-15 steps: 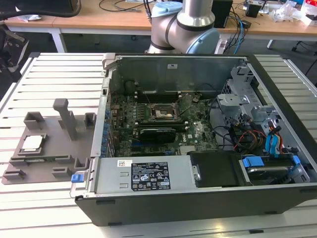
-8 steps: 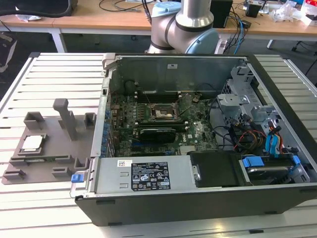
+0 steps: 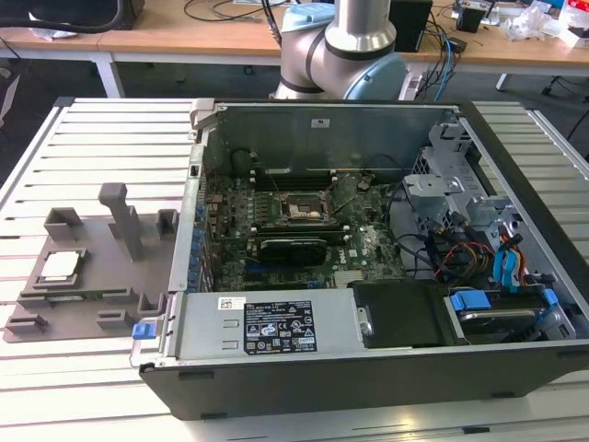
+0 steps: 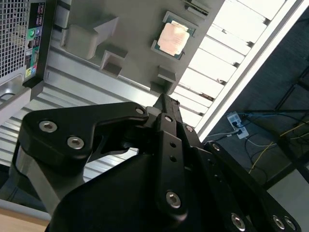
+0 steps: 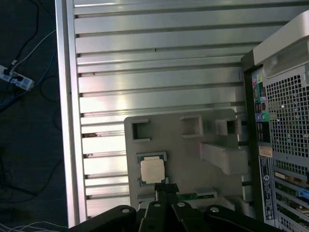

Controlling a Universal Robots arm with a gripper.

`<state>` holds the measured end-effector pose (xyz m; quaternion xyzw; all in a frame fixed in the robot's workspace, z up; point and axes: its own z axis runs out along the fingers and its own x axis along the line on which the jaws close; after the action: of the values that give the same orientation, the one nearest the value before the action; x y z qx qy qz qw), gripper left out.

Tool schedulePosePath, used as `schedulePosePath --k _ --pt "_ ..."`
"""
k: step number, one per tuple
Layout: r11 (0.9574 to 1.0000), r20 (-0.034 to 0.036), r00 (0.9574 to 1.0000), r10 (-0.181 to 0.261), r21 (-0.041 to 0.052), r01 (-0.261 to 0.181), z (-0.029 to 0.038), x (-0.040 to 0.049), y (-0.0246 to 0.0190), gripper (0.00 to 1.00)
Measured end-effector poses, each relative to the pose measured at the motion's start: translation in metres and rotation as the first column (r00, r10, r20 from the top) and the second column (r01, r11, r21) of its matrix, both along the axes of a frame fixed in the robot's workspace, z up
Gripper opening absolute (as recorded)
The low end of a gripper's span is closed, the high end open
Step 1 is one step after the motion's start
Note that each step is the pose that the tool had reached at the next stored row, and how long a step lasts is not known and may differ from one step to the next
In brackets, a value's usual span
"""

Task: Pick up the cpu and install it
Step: 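Reach for the cpu, then pick up the cpu and move it towards the insertion slot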

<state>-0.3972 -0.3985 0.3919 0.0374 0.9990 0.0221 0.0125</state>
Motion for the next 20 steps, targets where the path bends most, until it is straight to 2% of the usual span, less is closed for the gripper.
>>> schedulePosePath --k 10,13,15,16,20 --pt "1.0 0.0001 1.0 0.0 0.0 0.0 -0.0001 -0.0003 0.0 0.11" --pt "1.0 0.0001 1.0 0.0 0.0 0.0 -0.0001 -0.0003 0.0 0.29" --pt "1.0 0.0001 1.0 0.0 0.0 0.0 -0.0001 -0.0004 0.0 0.54" --pt "1.0 0.0001 1.0 0.0 0.0 0.0 -0.0001 -0.0004 0.0 0.6" --pt "1.0 0.0 1.0 0.001 0.0 -0.001 -0.0023 -0.0005 0.0 0.6"
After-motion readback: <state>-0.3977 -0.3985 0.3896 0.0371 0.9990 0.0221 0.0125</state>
